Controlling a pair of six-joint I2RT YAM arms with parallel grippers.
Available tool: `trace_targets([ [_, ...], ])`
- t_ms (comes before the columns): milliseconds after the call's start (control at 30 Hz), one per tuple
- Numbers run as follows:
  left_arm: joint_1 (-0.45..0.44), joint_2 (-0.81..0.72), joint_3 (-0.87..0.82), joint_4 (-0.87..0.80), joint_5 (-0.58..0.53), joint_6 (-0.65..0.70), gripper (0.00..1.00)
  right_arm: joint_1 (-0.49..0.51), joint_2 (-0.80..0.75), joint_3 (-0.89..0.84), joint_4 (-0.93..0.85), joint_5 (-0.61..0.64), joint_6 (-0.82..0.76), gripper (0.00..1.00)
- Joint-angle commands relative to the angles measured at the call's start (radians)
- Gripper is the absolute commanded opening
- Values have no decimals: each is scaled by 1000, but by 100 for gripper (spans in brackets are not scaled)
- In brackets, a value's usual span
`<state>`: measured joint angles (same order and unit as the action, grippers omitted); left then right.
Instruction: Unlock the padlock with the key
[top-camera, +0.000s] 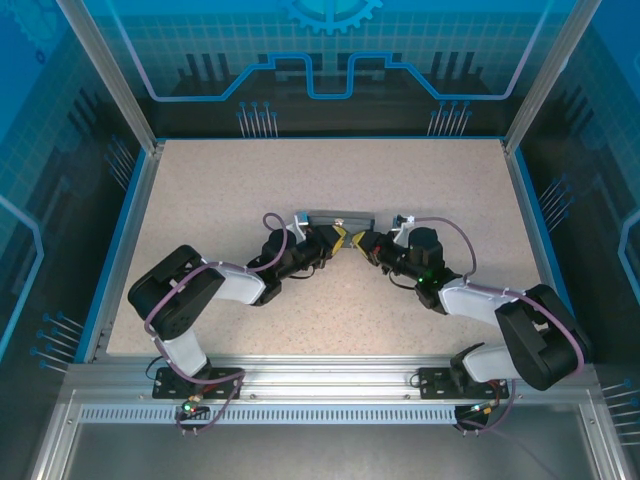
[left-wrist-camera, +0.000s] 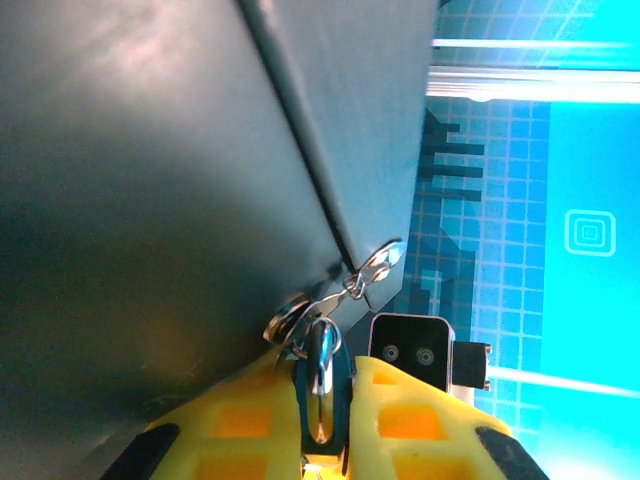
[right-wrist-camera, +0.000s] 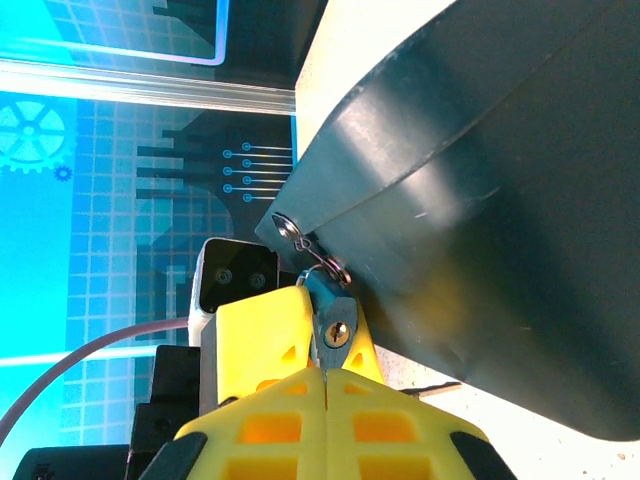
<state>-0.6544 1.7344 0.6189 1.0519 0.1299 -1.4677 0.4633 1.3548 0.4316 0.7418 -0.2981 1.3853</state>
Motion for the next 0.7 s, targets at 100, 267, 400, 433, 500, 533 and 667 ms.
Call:
trace_targets([
  [100, 13, -58, 1, 48, 92, 12, 0, -26, -76, -53, -4, -48, -53, 0],
  [267, 33, -76, 3, 40, 163, 8, 0, -46, -139, -83, -22, -75, -66, 0],
  [400, 45, -90, -15, 40, 188, 5, 0, -60, -178, -103, -34, -90, -61, 0],
  [433, 47, -95, -22, 37, 189, 7, 0, -61, -184, -105, -39, -95, -57, 0],
  [500, 49, -99, -30, 36, 192, 10, 0, -63, -190, -106, -42, -104, -53, 0],
  [533, 49, -99, -36, 41, 192, 10, 0, -63, -191, -106, -41, -110, -50, 0],
  [667, 51, -98, -44, 57, 194, 7, 0, -61, -186, -103, -36, -126, -44, 0],
])
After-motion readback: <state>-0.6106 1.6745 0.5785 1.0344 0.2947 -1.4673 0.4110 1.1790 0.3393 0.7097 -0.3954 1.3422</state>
